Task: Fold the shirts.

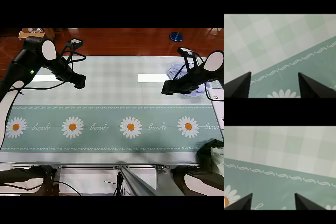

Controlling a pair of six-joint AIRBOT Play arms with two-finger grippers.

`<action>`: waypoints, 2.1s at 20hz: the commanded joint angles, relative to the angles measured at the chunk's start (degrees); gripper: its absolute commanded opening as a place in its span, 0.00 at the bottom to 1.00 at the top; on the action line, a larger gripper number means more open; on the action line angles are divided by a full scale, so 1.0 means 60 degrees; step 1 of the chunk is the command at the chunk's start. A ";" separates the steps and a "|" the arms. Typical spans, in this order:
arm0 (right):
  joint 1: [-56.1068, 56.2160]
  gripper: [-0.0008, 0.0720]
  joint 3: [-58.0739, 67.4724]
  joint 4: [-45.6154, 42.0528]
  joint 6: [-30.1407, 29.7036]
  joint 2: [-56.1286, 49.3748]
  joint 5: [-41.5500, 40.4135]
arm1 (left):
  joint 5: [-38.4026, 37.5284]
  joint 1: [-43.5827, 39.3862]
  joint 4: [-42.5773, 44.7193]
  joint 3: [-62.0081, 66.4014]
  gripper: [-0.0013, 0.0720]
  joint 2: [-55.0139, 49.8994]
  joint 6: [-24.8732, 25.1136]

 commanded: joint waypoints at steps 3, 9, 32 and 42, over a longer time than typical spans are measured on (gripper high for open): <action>0.0004 0.82 0.0011 0.0004 0.0004 -0.0007 0.0000 | 0.0004 -0.0007 0.0000 0.0000 1.00 -0.0004 0.0000; 0.0004 0.82 0.0011 0.0004 0.0004 -0.0007 0.0000 | 0.0004 -0.0007 0.0000 0.0000 1.00 -0.0004 0.0004; -0.1570 0.80 0.0011 -0.4408 0.3242 -0.0794 -0.5821 | -0.0674 -0.0025 -0.0175 0.0000 0.76 -0.0200 -0.0321; -0.3260 0.80 0.0011 -0.4091 0.3242 -0.2849 -0.7388 | -0.0743 -0.0025 -0.0291 0.0000 1.00 -0.0193 -0.0324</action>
